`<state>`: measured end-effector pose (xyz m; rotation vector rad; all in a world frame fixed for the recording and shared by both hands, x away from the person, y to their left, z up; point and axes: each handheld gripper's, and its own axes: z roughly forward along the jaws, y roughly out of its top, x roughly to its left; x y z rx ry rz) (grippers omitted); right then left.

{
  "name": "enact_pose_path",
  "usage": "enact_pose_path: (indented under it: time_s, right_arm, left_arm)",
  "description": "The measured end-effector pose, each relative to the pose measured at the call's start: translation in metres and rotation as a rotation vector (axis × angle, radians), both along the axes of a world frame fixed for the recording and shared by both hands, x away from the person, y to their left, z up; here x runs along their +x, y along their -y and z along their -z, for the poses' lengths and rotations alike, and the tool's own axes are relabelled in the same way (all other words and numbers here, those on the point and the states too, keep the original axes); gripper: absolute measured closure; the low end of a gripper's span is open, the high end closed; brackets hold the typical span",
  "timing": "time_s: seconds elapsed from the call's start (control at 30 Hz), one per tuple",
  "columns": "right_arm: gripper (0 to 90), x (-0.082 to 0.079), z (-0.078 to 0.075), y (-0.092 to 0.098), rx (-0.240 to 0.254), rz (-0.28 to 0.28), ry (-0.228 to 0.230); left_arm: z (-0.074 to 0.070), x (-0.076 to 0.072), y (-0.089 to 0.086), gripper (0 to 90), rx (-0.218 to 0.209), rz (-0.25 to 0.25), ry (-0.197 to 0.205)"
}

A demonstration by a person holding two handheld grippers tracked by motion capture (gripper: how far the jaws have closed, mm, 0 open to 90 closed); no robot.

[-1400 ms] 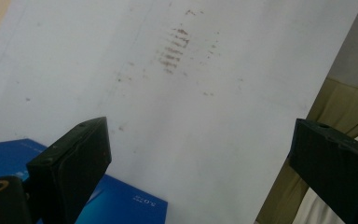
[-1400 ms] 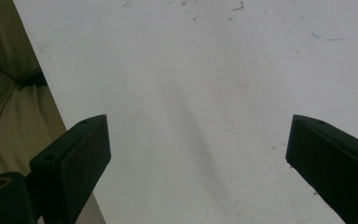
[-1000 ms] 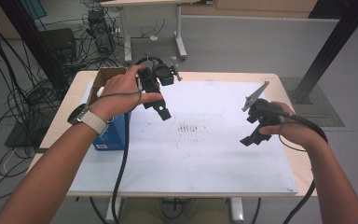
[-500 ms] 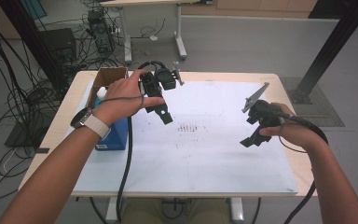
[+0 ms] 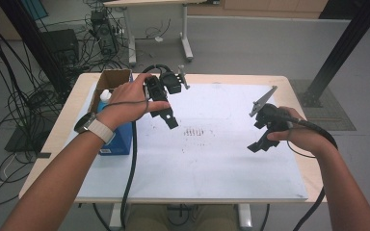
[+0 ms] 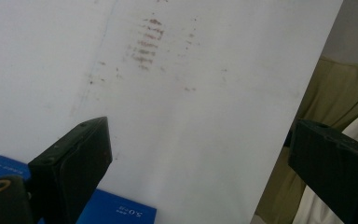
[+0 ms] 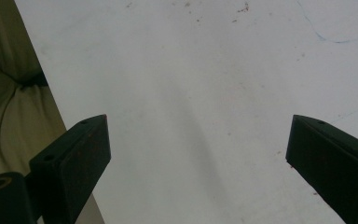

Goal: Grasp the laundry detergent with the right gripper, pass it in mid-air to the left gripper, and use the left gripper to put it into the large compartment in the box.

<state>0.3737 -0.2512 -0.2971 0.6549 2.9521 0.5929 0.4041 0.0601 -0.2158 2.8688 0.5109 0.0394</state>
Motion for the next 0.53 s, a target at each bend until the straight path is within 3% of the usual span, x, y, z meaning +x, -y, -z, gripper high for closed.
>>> enact_pose_path:
  time_s: [0.53]
  right_arm:
    - [6.3,-0.0018,-0.0003,-0.0029,-0.001,-0.002,0.003]
  left_arm:
    - [0.0013,-0.0017,-0.0035,6.7,-0.007,-0.007,0.002]
